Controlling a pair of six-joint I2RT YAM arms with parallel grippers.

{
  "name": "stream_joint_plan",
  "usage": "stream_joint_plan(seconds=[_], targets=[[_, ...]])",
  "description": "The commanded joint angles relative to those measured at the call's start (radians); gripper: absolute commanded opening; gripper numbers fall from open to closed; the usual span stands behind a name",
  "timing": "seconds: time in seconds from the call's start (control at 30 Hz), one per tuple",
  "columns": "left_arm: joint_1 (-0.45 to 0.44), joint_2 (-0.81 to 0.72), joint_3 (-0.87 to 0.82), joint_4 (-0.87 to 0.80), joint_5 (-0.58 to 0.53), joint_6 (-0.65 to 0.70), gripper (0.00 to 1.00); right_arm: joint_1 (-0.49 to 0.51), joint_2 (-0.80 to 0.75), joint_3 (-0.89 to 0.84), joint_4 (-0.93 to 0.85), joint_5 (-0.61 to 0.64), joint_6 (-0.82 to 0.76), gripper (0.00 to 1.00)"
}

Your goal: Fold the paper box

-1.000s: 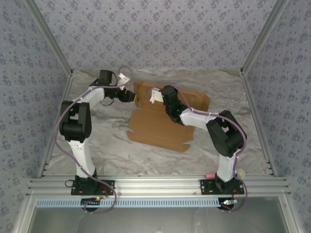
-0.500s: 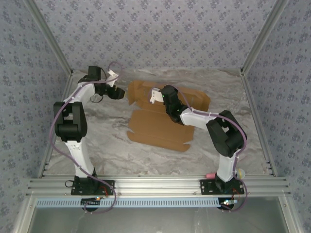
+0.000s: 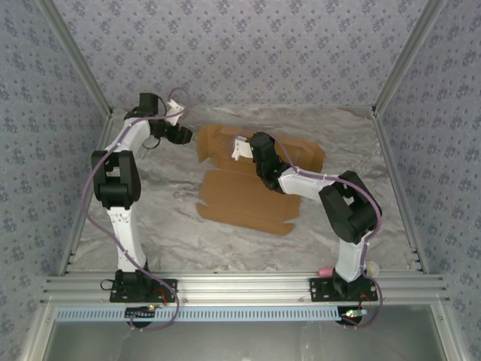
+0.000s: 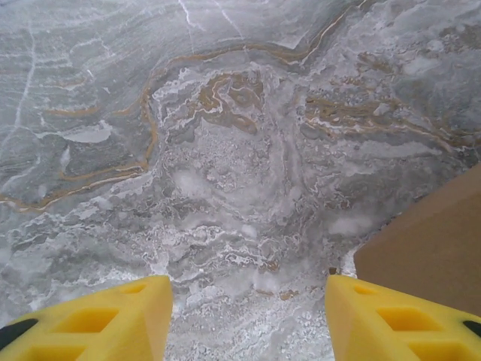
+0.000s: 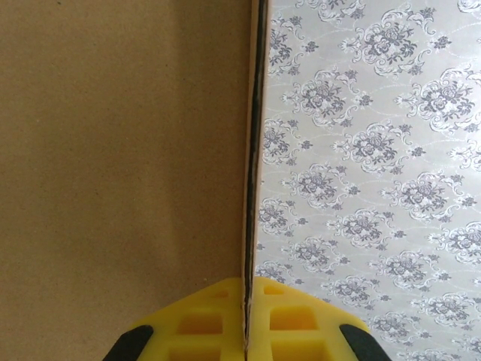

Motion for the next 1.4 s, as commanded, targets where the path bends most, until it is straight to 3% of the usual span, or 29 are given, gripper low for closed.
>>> stream_joint_plan(seconds=[0.0, 0.4, 0.67, 1.1, 1.37], targets=[[-0.029, 0.018, 0.053, -0.077, 0.069, 0.037, 0.56, 0.002, 0.0, 0.006, -0.031, -0.005, -0.021, 0.0], [-0.111, 0.019, 0.074, -0.201, 0.277, 0.172, 0.54, -0.004, 0.009, 0.017, -0.034, -0.009, -0.022, 0.0], [-0.13, 0.028, 0.073, -0.184, 0.291, 0.17, 0.51, -0.008, 0.006, 0.015, -0.045, -0.014, -0.009, 0.0], [-0.139, -0.093, -0.141, 0.117, 0.264, 0.025, 0.54, -0.008, -0.005, 0.033, -0.083, -0.021, 0.012, 0.0], [-0.155, -0.15, -0.243, 0.276, 0.174, -0.11, 0.58, 0.002, -0.013, 0.017, -0.062, -0.021, 0.007, 0.0]])
